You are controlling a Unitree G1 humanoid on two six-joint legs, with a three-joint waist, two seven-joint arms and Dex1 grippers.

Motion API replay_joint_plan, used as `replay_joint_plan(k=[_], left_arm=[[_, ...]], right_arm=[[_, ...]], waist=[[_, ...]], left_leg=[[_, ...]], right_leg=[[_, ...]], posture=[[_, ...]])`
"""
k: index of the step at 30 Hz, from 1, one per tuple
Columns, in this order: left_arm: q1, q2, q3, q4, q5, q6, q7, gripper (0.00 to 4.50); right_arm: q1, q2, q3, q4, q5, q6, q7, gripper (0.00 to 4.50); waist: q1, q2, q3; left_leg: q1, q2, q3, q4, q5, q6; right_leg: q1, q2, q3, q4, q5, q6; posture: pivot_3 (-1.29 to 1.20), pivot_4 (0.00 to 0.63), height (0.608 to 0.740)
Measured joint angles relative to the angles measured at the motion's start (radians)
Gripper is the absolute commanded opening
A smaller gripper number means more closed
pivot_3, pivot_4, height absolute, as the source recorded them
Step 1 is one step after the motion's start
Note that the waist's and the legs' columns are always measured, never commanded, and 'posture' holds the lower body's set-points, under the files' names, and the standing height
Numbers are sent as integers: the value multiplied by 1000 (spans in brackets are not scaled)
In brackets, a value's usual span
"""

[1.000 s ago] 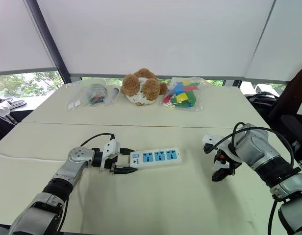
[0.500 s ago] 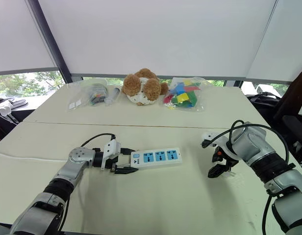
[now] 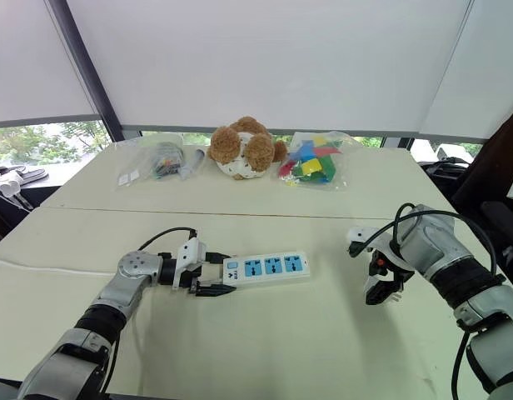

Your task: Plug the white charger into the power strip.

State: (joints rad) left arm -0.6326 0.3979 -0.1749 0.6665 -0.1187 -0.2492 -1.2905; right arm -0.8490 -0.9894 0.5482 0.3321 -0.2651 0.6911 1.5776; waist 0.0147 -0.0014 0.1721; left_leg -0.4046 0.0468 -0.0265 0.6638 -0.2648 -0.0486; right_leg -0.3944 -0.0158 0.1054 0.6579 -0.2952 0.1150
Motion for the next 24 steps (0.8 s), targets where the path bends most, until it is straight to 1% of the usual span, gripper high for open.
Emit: replay_joint_plan(k=[1,3,4,7,8,9,10,15,18,21,23,24], left_arm=[[0,0,0,0,0,0,0,2973],[2,-2,0,-2,0,0,2,2973],[2,-2,0,-2,0,0,2,2973],[2,-3,0,-1,0,0,4,2973],[2,-3,0,-1,0,0,4,2973],[2,-3,0,-1,0,0,5,2973],[2,-4,0,-1,0,0,5,2973],[2,-7,0,-2,0,1,8,2973],[1,-6,0,-3,0,6,7,2973],[-13,-3,1,-2,-2,46,-10,2973],[-40,-6,-1,15,-1,83,-39,2973],[-51,-6,-2,27,-1,89,-51,2973]], right_arm=[[-2,0,1,3,-2,0,3,4152],[-10,0,11,14,-6,5,13,3642],[-12,0,15,17,-7,7,14,3281],[-19,0,33,26,-25,-4,19,1966],[-21,0,41,29,-27,-10,21,1276],[-22,0,46,29,-28,-13,22,854],[-25,-2,53,31,-28,-21,22,760],[-28,-3,58,39,-35,-59,26,760],[-24,0,40,46,-29,-98,16,760],[-13,43,-75,45,61,-108,-16,760],[-12,112,-224,42,175,-116,-71,760],[-12,134,-273,31,215,-123,-89,760]], waist=[[0,0,0],[0,0,0],[0,0,0],[1,0,0],[1,0,0],[1,0,0],[1,0,0],[1,0,0],[0,0,0],[-2,1,0],[-2,0,0],[-2,0,0]], left_leg=[[0,0,0,0,0,0],[0,-1,0,0,0,0],[0,-1,0,0,0,0],[0,-1,0,0,0,0],[0,-1,0,0,0,0],[0,-1,0,0,0,0],[0,-1,0,0,0,0],[0,-1,0,0,0,0],[0,-1,0,0,0,0],[0,-1,0,0,0,0],[-2,-1,-1,0,0,0],[-2,-1,-1,0,0,0]], right_leg=[[0,0,0,0,0,0],[0,-1,0,-1,0,0],[1,-1,0,-1,0,0],[1,-1,0,-1,0,0],[1,-1,0,-1,0,0],[1,-1,0,-1,0,0],[1,-1,0,-1,0,0],[1,-1,0,-2,0,0],[2,-1,0,-2,0,0],[1,-1,0,-2,0,0],[1,-1,0,-2,0,0],[0,-1,0,-2,0,1]], posture=[[0,150,739],[0,150,739],[0,150,739],[0,150,739],[0,150,739],[0,150,739],[0,150,739],[0,150,739],[0,150,739],[0,150,739],[0,150,739],[0,150,739]])
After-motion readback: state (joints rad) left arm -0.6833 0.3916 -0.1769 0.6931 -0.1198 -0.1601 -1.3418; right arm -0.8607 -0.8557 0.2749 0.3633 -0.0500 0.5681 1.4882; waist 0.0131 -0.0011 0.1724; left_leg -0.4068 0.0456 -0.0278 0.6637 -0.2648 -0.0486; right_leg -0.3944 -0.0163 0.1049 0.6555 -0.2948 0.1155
